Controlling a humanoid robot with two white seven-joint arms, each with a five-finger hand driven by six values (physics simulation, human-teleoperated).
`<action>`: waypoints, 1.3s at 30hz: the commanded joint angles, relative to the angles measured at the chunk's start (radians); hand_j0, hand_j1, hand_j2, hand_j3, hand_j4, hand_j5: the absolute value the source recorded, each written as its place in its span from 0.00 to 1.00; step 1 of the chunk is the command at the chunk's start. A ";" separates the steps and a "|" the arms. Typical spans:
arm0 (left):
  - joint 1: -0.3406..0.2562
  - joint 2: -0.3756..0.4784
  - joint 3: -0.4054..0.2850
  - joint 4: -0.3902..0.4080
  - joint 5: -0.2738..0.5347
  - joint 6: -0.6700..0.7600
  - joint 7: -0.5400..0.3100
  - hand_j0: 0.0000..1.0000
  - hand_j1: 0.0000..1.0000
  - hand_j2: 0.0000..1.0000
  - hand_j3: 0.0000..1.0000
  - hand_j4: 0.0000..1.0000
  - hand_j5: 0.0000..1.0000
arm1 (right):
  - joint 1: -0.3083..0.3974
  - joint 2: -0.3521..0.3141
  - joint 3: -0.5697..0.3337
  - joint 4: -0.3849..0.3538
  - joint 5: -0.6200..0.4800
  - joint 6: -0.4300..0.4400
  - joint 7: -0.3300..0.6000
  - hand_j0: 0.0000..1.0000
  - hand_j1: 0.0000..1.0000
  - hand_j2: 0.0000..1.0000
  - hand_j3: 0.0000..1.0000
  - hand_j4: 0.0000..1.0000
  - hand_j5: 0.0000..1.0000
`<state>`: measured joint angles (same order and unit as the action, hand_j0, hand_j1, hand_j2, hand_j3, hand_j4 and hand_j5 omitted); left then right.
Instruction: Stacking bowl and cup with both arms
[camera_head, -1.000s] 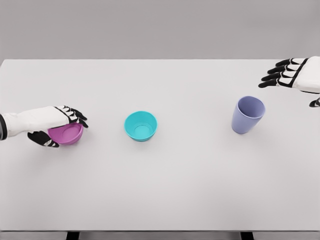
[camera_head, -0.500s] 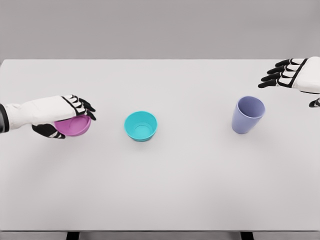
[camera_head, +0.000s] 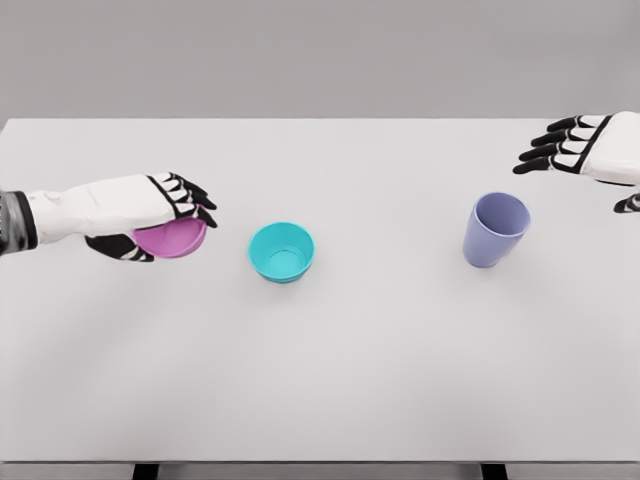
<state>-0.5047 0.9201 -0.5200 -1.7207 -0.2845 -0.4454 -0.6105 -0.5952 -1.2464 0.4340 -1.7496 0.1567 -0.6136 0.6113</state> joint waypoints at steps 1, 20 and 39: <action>0.000 -0.017 -0.009 0.000 0.005 0.002 0.000 0.70 0.70 0.70 0.70 0.70 0.70 | 0.000 0.012 0.003 0.001 0.007 0.003 0.000 1.00 1.00 1.00 1.00 1.00 1.00; -0.118 -0.116 -0.135 0.004 -0.001 0.008 0.000 0.70 0.70 0.70 0.70 0.70 0.70 | -0.272 0.185 0.290 0.197 0.098 0.003 0.000 1.00 1.00 1.00 1.00 1.00 1.00; -0.199 -0.247 -0.244 0.098 -0.051 0.014 0.000 0.70 0.70 0.70 0.70 0.70 0.70 | -0.270 0.131 0.295 0.052 0.098 0.003 0.000 1.00 1.00 1.00 1.00 1.00 1.00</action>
<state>-0.7056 0.6850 -0.7531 -1.6394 -0.3378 -0.4339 -0.6110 -0.8652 -1.1130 0.7291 -1.6974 0.2584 -0.6135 0.6113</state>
